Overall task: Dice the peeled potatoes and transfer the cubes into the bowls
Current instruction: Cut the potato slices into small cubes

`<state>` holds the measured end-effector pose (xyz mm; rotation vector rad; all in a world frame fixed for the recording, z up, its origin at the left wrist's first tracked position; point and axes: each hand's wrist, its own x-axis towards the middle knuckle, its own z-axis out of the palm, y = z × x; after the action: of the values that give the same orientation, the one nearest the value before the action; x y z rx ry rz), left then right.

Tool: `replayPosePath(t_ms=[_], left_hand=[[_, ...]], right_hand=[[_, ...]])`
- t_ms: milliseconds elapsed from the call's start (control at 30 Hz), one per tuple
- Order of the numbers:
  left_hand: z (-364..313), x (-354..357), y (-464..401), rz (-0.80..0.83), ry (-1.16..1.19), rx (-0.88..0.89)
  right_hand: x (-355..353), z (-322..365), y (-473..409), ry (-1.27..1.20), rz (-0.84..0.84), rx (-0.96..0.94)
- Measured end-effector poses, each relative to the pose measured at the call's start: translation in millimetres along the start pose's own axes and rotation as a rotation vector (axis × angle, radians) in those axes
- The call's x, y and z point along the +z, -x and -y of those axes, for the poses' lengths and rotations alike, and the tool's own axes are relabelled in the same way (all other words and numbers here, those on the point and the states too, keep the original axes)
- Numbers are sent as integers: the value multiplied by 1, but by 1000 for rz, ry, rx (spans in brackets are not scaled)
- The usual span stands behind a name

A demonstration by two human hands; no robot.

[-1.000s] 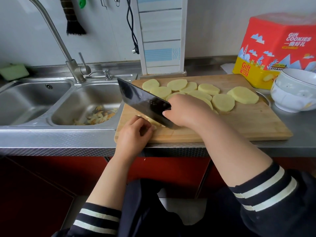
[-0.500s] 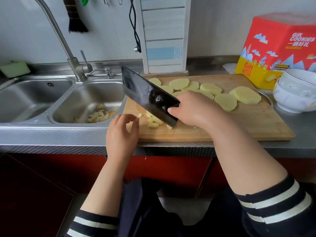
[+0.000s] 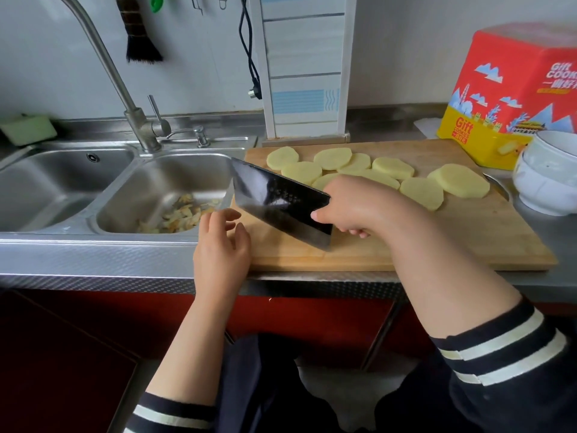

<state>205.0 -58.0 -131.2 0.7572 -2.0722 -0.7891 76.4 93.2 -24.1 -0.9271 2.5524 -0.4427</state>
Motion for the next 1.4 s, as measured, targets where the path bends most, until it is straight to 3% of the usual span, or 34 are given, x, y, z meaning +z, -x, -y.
replayPosePath(t_ms=[133,267,367,467,567,733,833,967,1133,1233,1300,1400], left_hand=[[-7,2,-21,9,0,5],[-12,8,-48,94,-98,41],[-20,17,-70,171,-130,66],[-37,29,-92,177,-32,38],[-53,36,-122,104,105,-65],[-75,21,-170,109,333,-198],[-104,8,-192,158,338,-224],[-139,6,-191,382,136,-152],[-156,13,-152,904,-306,8],[-154,24,-128,1070,-380,0],[-150,30,-126,991,-349,-5],[-136,32,-148,703,-325,-69]], right_hand=[[-4,-17,-11,-9,-67,30],[-10,-41,-15,-228,-26,17],[-18,-60,-17,-401,-98,11],[-27,-73,-24,-478,-230,-4],[-44,-76,-32,-482,-256,28],[-66,-70,-29,-144,-224,40],[-74,-64,-21,106,-187,0],[-73,-65,-9,213,-119,-89],[-72,-66,4,315,-243,-217],[-71,-67,9,283,-275,-233],[-73,-67,12,291,-266,-206],[-76,-71,16,269,-243,-130]])
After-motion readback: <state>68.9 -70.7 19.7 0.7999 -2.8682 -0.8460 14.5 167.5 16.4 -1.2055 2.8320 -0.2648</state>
